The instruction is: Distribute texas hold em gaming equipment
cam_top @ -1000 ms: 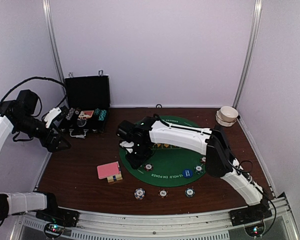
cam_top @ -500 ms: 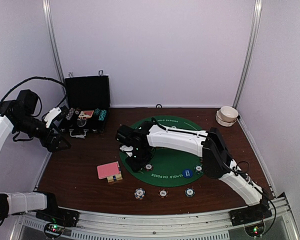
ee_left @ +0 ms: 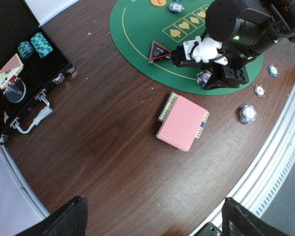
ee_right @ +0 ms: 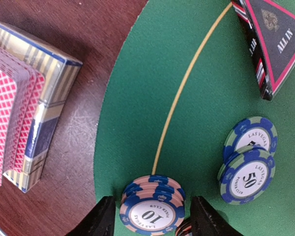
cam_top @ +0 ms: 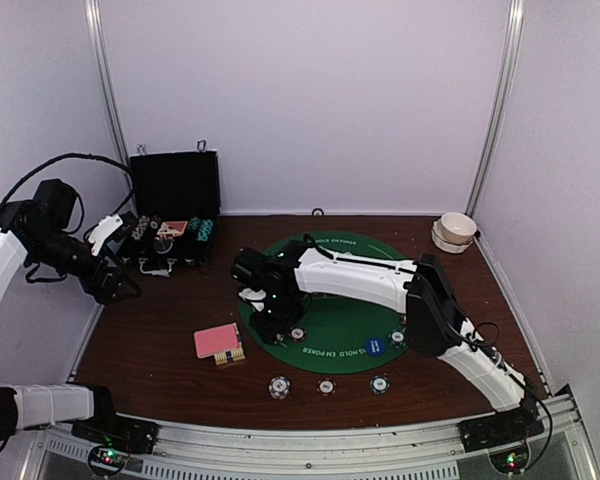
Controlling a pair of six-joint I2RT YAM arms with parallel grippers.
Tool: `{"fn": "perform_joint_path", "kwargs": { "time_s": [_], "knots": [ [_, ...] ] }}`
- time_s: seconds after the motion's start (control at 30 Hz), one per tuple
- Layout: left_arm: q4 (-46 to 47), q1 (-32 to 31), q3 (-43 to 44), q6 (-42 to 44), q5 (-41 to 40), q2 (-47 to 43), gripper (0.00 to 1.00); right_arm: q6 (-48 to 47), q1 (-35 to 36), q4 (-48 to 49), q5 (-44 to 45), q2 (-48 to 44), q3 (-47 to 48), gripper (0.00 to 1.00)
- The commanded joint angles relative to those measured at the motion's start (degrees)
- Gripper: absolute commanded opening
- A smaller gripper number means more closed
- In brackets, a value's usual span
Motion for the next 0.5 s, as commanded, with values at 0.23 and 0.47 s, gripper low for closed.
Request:
{"fn": "perform_joint_path", "kwargs": {
  "time_s": [0.23, 0.47],
  "knots": [
    [0.13, -0.27, 1.88, 0.91, -0.14, -0.29, 0.98, -0.55, 2.53, -0.43, 3.44, -12.79, -4.69, 0.54],
    [-0.04, -0.25, 1.65, 1.45, 0.07, -0.53, 0.97, -0.55, 9.17, 2.68, -0.65, -21.20, -20.91, 0.73]
  ]
}}
